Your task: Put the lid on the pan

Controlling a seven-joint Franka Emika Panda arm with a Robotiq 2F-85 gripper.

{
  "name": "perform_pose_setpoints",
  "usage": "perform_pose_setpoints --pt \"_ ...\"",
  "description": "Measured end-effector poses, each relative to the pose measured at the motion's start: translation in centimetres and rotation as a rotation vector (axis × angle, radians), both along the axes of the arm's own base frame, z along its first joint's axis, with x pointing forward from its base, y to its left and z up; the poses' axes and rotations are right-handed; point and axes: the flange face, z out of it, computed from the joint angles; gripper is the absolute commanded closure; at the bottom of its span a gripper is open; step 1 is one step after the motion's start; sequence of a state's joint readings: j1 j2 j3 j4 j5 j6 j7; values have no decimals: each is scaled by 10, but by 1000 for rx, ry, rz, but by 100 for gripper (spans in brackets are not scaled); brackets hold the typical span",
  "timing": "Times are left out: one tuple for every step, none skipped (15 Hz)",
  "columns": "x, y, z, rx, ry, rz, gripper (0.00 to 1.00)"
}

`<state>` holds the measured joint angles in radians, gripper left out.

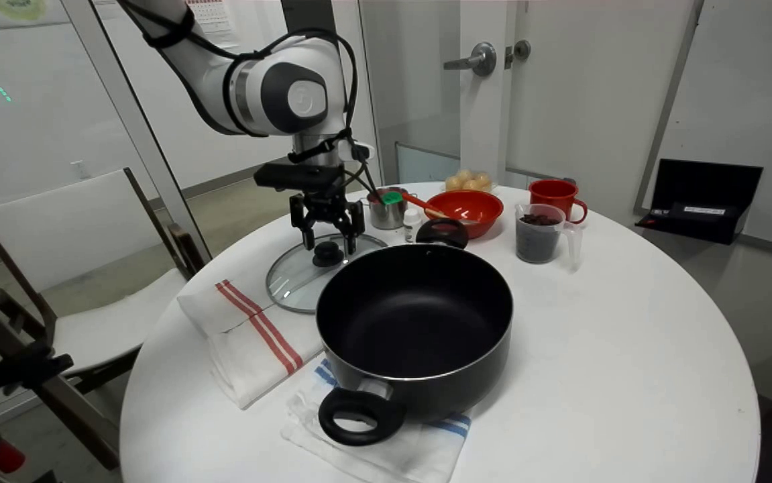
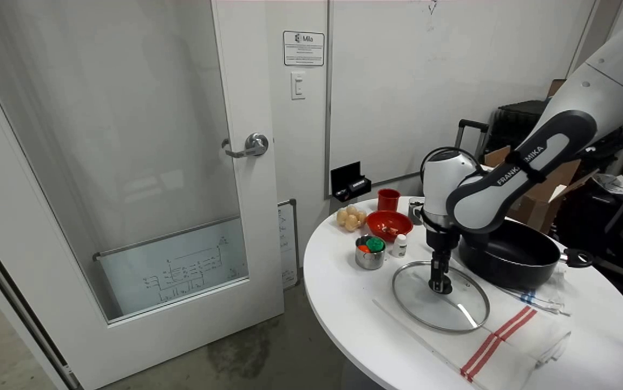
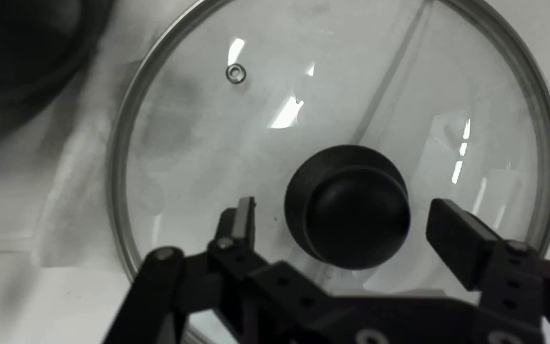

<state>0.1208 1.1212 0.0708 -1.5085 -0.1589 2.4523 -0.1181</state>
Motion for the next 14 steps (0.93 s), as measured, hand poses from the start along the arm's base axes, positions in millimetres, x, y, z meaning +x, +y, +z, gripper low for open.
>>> perform_pose_setpoints --pt "1 0 -1 0 1 1 46" --pt "1 0 -2 0 1 1 55" --pt "2 0 -2 0 1 1 62" --pt "2 2 -2 3 2 2 71" --pt "4 4 1 4 3 3 73" --pt "6 5 4 3 3 3 74" --pt "7 5 4 3 4 3 74" --pt "7 5 4 3 3 3 74" --pt "7 5 4 4 3 3 74" --pt "7 5 5 4 3 4 74" --pt "7 7 6 7 0 5 74" --pt "8 9 8 10 -2 6 74" --pt "9 12 11 15 -6 9 74" --pt "10 16 16 19 -12 13 74"
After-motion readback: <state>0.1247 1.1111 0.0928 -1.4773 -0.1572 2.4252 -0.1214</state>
